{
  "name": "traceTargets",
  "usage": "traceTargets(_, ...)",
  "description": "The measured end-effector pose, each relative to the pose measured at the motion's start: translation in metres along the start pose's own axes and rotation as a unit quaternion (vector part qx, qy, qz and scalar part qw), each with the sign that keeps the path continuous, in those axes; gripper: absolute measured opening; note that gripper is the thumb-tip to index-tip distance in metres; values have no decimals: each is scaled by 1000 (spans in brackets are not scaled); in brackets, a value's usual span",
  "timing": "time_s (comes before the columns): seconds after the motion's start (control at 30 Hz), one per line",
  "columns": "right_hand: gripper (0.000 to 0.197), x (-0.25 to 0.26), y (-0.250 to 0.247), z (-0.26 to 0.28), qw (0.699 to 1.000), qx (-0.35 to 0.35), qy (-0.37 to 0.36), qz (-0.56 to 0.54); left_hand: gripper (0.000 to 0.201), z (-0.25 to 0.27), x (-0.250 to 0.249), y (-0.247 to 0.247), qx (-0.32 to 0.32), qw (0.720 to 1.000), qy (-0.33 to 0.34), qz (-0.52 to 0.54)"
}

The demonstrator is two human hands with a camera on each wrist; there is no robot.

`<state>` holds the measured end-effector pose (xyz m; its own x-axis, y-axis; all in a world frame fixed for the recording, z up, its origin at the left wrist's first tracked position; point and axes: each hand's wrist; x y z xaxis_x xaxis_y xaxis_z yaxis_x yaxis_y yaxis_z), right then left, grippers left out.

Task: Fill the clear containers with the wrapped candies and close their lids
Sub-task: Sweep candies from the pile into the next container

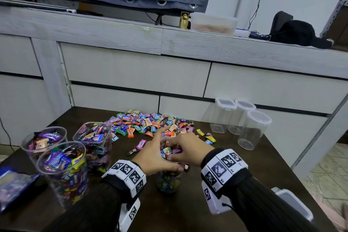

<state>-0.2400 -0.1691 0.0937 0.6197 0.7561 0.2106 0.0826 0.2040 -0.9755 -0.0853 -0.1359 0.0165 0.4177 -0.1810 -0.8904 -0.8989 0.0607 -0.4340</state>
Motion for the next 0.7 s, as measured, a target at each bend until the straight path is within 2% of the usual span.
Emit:
traceTargets(0.07,38,-3,-5,3,1000,3,2,-28,135,0,2,-1,0,1000,3,2)
traceTargets(0.17,27,-14,-14,9,991,-67,24,-110,135,5,8,-2,-2,1000,-15,-8)
traceTargets(0.27,8,-22,-14,13,982,-127,22,-137,115,12,15,-2,6,999,-27,-40)
traceTargets(0.33,8,-19,-9,13,987,-102,5,-128,98,13,17,0,14,998,-38,-51)
traceTargets(0.4,12,-15,-2,10,995,-63,-4,-78,95,13,18,1,12,997,-42,-59)
traceTargets(0.47,15,-14,2,8,997,-63,12,-49,95,12,19,2,11,997,-43,-69)
traceTargets(0.53,26,-14,4,10,991,-101,41,-73,94,11,21,2,17,997,-39,-59)
traceTargets(0.6,54,-12,7,14,983,-112,75,-127,100,10,21,5,21,998,-35,-49)
traceTargets(0.67,84,-7,11,17,981,-61,98,-155,110,8,22,10,36,998,-38,-21)
traceTargets(0.7,93,-6,14,17,984,-34,104,-140,114,7,23,12,47,998,-40,-16)
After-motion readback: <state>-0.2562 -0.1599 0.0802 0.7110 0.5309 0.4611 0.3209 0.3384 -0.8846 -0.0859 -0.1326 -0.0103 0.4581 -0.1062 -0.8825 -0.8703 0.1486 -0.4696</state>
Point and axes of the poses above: each hand's wrist, its own z-axis away from the middle knuckle, its own y-axis out of the palm, x = y × z, and after that the axes turned 2 degrees about x, right-handed
